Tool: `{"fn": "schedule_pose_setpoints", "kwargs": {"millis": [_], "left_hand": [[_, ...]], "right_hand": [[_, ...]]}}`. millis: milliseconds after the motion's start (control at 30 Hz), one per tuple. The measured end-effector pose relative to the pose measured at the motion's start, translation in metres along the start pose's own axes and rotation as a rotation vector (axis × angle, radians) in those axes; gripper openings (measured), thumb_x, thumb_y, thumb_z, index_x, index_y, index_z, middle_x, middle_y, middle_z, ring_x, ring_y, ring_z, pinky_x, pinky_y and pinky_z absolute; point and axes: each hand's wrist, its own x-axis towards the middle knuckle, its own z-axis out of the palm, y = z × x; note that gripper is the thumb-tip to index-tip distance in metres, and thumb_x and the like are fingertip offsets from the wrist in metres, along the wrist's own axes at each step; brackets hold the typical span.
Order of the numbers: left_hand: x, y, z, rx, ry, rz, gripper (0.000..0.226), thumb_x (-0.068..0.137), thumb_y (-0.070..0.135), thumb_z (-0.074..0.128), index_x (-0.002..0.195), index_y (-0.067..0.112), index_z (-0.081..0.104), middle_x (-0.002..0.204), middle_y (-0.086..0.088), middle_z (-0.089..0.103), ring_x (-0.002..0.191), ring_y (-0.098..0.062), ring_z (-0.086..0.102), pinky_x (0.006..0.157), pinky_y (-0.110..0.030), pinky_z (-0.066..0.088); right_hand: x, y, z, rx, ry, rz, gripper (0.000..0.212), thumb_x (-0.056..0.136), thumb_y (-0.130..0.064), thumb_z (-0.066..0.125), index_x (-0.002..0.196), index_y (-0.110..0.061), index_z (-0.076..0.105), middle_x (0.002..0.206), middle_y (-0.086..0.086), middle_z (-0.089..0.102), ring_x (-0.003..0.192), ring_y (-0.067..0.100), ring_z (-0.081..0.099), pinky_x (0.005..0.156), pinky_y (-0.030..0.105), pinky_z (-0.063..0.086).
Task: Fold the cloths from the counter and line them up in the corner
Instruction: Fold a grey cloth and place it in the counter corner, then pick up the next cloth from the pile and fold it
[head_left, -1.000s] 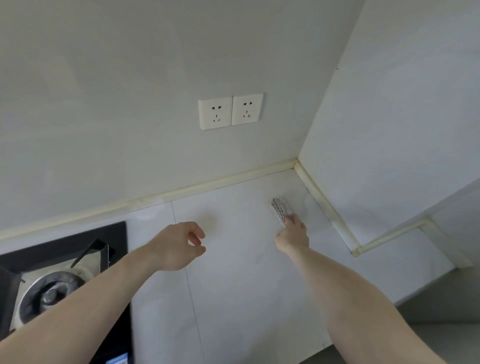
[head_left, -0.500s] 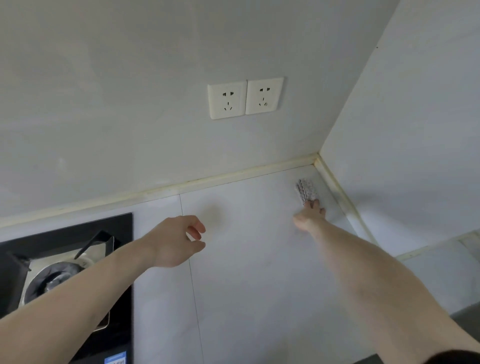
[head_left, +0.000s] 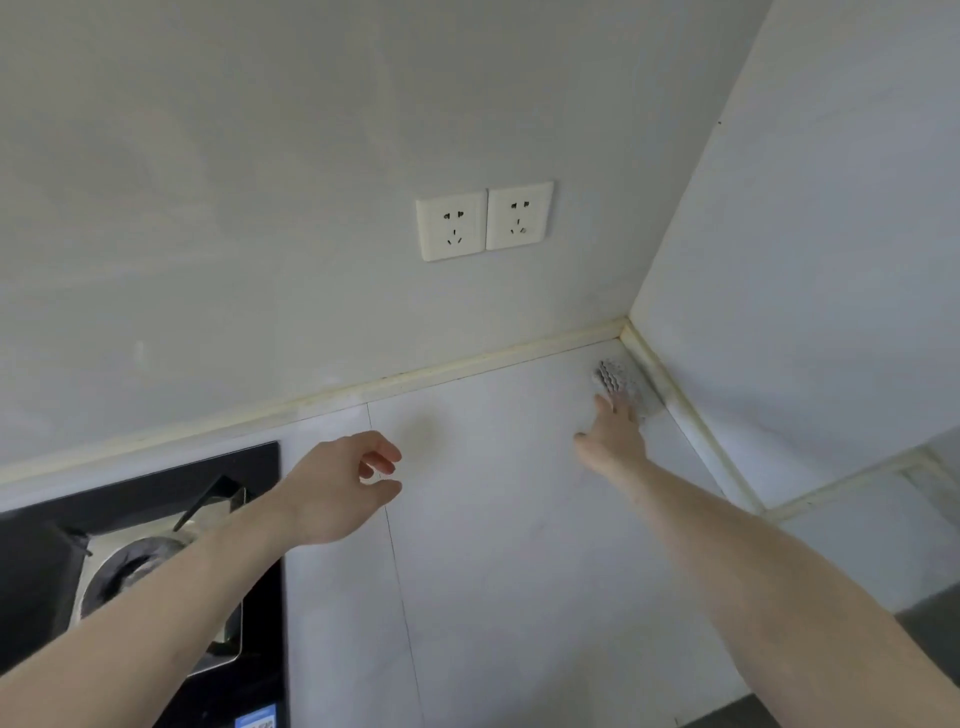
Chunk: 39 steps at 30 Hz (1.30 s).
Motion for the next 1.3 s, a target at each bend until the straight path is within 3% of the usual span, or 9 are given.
{"fn": "schedule_pose_setpoints", "kwargs": {"millis": [133,267,400,467,600,767,900,1000,1300], "left_hand": [[-0.049,-0.019,0.004,-0.053,0.033,-0.005,0.024,0.093,0.036,0.072,0.115,0.04,0.063,0.113,0.024,0.067,0.109,0.005,0.058,0.083,-0.012,0.042],[-0.112,-0.058,0.001,-0.122,0.124,-0.027,0.028,0.092,0.037,0.072,0.118,0.04,0.063,0.117,0.028,0.063,0.114,0.007,0.056,0.09,-0.018,0.047],[-0.181,-0.11,-0.012,-0.131,0.272,-0.115,0.034,0.093,0.036,0.072,0.125,0.039,0.062,0.123,0.024,0.062,0.114,0.002,0.057,0.096,-0.019,0.044],[-0.217,-0.136,-0.018,-0.159,0.361,-0.169,0.037,0.092,0.036,0.071,0.128,0.038,0.062,0.125,0.021,0.063,0.116,-0.001,0.058,0.101,-0.026,0.048],[-0.293,-0.185,-0.024,-0.206,0.504,-0.25,0.032,0.093,0.031,0.071,0.12,0.045,0.06,0.124,0.021,0.06,0.116,0.0,0.056,0.101,-0.026,0.049],[-0.386,-0.247,-0.027,-0.215,0.631,-0.392,0.036,0.095,0.036,0.069,0.129,0.038,0.06,0.13,0.019,0.056,0.122,-0.004,0.054,0.102,-0.026,0.047],[-0.473,-0.293,-0.026,-0.197,0.714,-0.457,0.037,0.094,0.037,0.069,0.13,0.04,0.059,0.132,0.021,0.054,0.121,-0.003,0.053,0.104,-0.027,0.046],[-0.533,-0.325,-0.022,-0.173,0.764,-0.5,0.037,0.093,0.038,0.068,0.129,0.041,0.059,0.132,0.024,0.051,0.12,-0.001,0.052,0.104,-0.025,0.043],[-0.627,-0.421,-0.028,-0.211,0.837,-0.606,0.033,0.09,0.037,0.069,0.121,0.045,0.059,0.127,0.028,0.052,0.114,0.002,0.052,0.092,-0.018,0.041]], "right_hand": [[-0.056,-0.051,0.015,0.09,-0.034,-0.181,0.068,0.097,-0.02,0.058,0.158,-0.02,0.029,0.171,0.002,0.008,0.157,0.027,0.007,0.122,0.042,0.028],[-0.119,-0.127,0.029,0.262,-0.049,-0.329,0.059,0.096,-0.021,0.06,0.152,-0.022,0.041,0.168,-0.002,0.021,0.154,0.021,0.022,0.117,0.032,0.029],[-0.205,-0.201,0.045,0.301,-0.202,-0.543,0.057,0.096,-0.024,0.062,0.15,-0.026,0.043,0.163,-0.006,0.029,0.146,0.013,0.035,0.103,0.018,0.029],[-0.249,-0.232,0.056,0.257,-0.305,-0.694,0.058,0.098,-0.026,0.062,0.152,-0.026,0.041,0.164,-0.008,0.029,0.148,0.009,0.031,0.106,0.015,0.024],[-0.329,-0.286,0.077,0.196,-0.485,-0.893,0.058,0.097,-0.031,0.065,0.151,-0.029,0.043,0.16,-0.012,0.032,0.148,0.008,0.031,0.111,0.018,0.023],[-0.414,-0.346,0.113,0.172,-0.584,-1.029,0.058,0.094,-0.042,0.065,0.147,-0.042,0.043,0.158,-0.02,0.031,0.146,0.004,0.032,0.119,0.03,0.029],[-0.492,-0.386,0.145,0.1,-0.62,-1.159,0.059,0.097,-0.038,0.065,0.15,-0.043,0.04,0.163,-0.021,0.023,0.147,0.007,0.033,0.111,0.024,0.031],[-0.549,-0.409,0.175,0.103,-0.683,-1.212,0.061,0.096,-0.038,0.066,0.15,-0.043,0.04,0.165,-0.021,0.022,0.149,0.006,0.031,0.119,0.032,0.035],[-0.652,-0.464,0.239,0.027,-0.81,-1.283,0.064,0.095,-0.041,0.063,0.152,-0.046,0.035,0.166,-0.022,0.015,0.15,0.004,0.026,0.121,0.034,0.032]]}}
